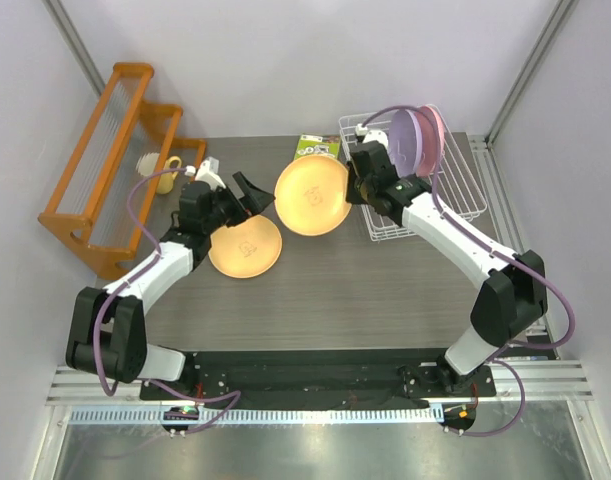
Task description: Unload the plates from the dish rack
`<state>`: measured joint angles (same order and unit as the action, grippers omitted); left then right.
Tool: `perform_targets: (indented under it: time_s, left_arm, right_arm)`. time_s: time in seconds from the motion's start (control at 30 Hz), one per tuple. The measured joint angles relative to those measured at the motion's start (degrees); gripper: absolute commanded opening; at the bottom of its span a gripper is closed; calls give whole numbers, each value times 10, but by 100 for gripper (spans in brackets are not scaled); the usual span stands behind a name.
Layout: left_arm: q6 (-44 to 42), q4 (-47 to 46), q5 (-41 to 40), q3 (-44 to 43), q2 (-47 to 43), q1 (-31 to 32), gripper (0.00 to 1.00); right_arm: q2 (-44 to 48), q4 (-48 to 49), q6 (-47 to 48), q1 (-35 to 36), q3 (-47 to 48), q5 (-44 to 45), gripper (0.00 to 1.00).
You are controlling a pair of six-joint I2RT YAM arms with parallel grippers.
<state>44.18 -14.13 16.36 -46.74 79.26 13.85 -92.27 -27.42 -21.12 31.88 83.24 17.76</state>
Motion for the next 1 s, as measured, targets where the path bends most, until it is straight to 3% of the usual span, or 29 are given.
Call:
perform_targets:
  time_s: [0.2,0.3,0.33,0.47,0.53,0.6,0.67,0.73,0.83,1.0]
  left_arm:
    - [23,-66,18,23,6,1,99]
    - [33,-84,20,31,12,1,91]
    - [35,-85,20,33,12,1,87]
    - [40,-94,19,45,13,1,50]
    - [42,-95,17,48,13,1,38]
    - [39,-94,12,50,13,1,25]
    - [37,-92,8,50,11,2,11]
    - [31,-82,-4,50,8,3,7]
    - [23,-51,-30,52,0,4,1]
    - [6,9,-82,60,-41,4,0]
  right_arm:
    - [15,33,-60,0,-55,-80,4]
    - [25,57,-83,0,-71,-105,4]
    - [27,64,-89,0,-75,-111,4]
    - [32,82,-106,0,-81,-129,4]
    - [32,92,-112,0,-84,-137,6]
    - [32,97,-116,0,-87,-141,13]
    - [32,98,-120,0,-90,-143,35]
    - [32,99,-126,1,-92,-147,49]
    - [34,107,-131,0,-92,-146,61]
    - [47,108,-124,-2,-92,-128,63]
